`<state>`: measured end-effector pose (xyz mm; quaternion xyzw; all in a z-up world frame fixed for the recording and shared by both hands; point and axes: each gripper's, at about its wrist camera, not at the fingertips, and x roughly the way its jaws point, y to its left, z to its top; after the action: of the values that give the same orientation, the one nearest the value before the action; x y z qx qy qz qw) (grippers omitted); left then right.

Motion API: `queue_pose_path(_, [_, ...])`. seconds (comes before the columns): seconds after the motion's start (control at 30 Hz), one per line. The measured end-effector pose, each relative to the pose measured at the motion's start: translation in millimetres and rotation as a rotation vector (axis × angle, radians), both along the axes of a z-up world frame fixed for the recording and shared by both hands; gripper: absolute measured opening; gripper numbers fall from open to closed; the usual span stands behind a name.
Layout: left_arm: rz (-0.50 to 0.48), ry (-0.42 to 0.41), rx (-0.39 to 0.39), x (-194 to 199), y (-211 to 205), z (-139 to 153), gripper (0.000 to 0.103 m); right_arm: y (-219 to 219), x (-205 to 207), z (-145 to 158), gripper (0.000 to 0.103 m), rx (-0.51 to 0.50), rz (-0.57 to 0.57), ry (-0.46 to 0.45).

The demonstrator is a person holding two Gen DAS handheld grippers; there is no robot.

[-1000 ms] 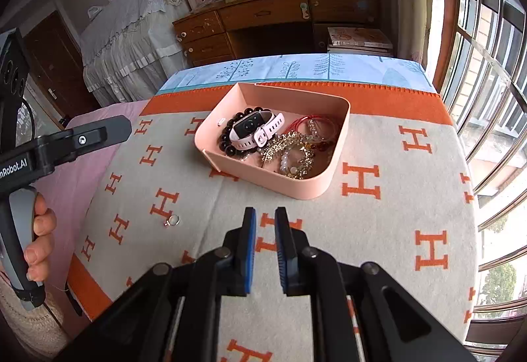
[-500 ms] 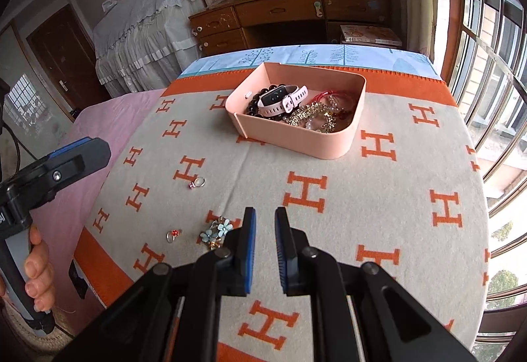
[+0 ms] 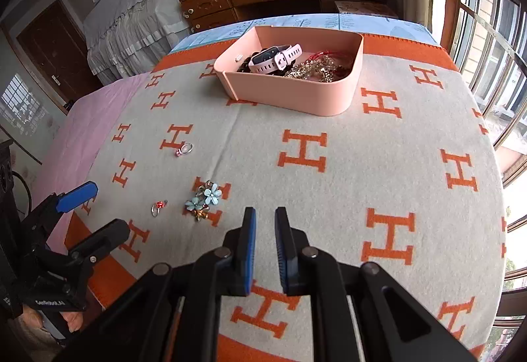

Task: Organize jewelry
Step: 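Withdraw both tools from the tray and move the left tool toward the blue flower earrings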

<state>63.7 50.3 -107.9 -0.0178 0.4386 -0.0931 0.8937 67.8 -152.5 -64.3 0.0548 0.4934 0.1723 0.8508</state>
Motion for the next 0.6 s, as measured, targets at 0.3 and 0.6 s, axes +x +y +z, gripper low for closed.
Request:
queue_pose_path(0.3, [0.000, 0.001, 0.031, -4.8, 0.5, -18.5, 0.102, 19.1, 2.5, -11.9, 0.022, -0.008, 0.037, 0.029])
queue_pose_path(0.6, [-0.012, -0.006, 0.011, 1.1, -6.3, -25.7, 0.102, 29.6, 6.6, -15.0, 0.026, -0.006, 0.048, 0.029])
